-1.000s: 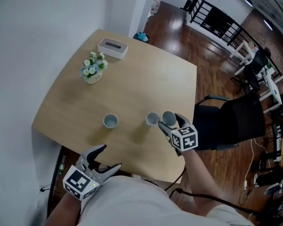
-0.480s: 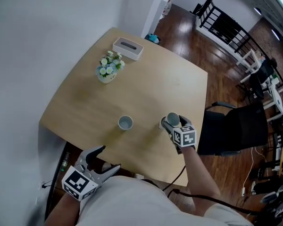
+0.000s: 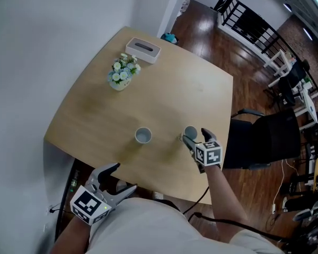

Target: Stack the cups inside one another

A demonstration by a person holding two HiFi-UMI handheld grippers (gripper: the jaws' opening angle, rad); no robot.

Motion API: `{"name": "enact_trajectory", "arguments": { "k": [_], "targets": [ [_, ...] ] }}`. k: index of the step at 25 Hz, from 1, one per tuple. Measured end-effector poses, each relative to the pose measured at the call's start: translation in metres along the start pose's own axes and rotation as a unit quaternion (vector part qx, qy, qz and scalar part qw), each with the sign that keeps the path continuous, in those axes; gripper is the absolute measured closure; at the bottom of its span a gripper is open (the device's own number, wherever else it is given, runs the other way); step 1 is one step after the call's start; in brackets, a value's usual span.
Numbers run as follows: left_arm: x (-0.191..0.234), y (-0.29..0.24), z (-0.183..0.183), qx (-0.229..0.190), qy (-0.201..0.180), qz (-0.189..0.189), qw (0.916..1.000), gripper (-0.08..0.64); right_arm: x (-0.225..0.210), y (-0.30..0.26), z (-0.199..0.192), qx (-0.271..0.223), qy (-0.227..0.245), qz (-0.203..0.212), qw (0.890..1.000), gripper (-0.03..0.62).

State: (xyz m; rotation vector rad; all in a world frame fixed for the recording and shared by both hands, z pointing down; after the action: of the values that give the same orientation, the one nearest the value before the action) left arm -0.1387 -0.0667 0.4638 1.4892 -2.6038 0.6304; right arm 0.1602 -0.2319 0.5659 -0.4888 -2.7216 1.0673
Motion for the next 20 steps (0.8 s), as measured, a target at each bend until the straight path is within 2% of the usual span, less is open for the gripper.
{"name": "enact_trajectory", "arguments": {
  "k": [5,9,15,20],
  "targets": [
    [0.005,0.005,0.001,0.001,-0.009,-0.016,0.9998,0.212,0.051,0.017,0.014,-0.017,0.039,0.024,0.999,0.198],
    [0.013,0.014,0.005,-0.006,-0.013,-0.021,0.9997,0.21,0.098,0.01,0.024,-0.025,0.055,0.057,0.997,0.198],
    [0.03,0.029,0.0,-0.005,-0.012,-0.006,0.9999,0.209,0.164,-0.039,0.023,-0.008,0.083,0.109,0.991,0.187],
    [0.045,0.045,-0.012,-0.007,-0.006,0.017,0.9998,0.209,0.19,-0.092,0.02,0.02,0.093,0.12,0.988,0.166]
  ]
}}
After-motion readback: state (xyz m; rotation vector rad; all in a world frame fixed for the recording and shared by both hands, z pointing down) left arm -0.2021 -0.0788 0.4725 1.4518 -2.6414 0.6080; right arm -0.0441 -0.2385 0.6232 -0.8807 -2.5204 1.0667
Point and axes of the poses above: the fingertips, and each gripper's own axes: y backward along the fingers, x to its left, z out of its top, the point moved 2 cm from there along y, backward along the fingers
